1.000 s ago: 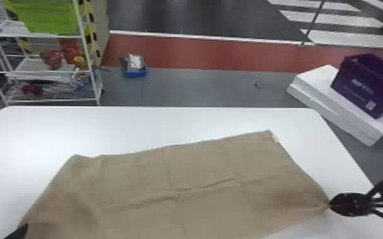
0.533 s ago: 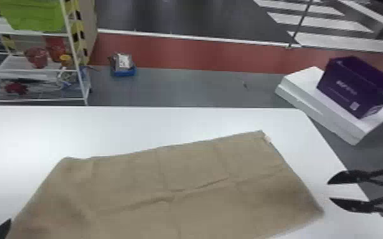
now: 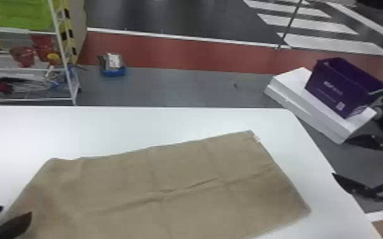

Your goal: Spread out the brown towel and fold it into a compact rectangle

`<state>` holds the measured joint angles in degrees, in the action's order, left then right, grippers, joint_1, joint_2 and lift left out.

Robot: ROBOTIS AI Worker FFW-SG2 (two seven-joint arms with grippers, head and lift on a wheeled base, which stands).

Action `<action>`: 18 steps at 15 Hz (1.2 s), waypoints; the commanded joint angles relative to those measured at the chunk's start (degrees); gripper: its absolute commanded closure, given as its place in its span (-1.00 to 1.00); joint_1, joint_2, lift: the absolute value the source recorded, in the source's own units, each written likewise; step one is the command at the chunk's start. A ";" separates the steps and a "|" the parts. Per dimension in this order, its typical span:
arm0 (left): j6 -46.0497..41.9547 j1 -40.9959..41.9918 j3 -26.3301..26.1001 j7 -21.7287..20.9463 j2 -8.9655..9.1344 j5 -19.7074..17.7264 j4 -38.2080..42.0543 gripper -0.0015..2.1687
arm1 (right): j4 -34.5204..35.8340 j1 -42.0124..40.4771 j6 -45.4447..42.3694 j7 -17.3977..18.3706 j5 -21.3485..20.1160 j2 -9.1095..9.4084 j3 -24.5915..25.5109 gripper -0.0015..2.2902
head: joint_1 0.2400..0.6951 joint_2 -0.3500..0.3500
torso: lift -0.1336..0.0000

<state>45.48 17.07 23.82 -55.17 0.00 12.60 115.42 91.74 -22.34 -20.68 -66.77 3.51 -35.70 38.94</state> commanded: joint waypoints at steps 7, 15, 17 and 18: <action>3.88 -0.37 -1.58 0.24 0.15 -1.70 1.65 0.03 | -1.74 0.01 -0.97 -0.03 -0.61 0.72 -0.97 -0.90 | 1.00 -0.78 | -0.85; -13.00 16.59 -12.30 3.84 0.15 0.41 22.30 0.98 | -3.41 1.51 -1.15 0.85 -1.93 0.81 -3.61 -0.89 | 1.00 -0.94 | -0.85; -12.82 17.91 -17.58 2.70 0.15 4.10 23.53 0.98 | -3.59 1.60 -1.50 0.85 -2.55 0.98 -4.49 -0.89 | 1.00 -1.00 | -0.85; -11.94 17.91 -19.86 1.29 0.15 6.74 23.36 0.96 | -3.76 1.60 -2.03 0.94 -2.64 0.98 -4.84 -0.89 | 1.00 -1.00 | -0.85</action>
<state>32.80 34.56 7.63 -52.88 0.00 15.83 138.54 88.21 -20.78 -22.18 -65.86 1.16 -34.77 34.63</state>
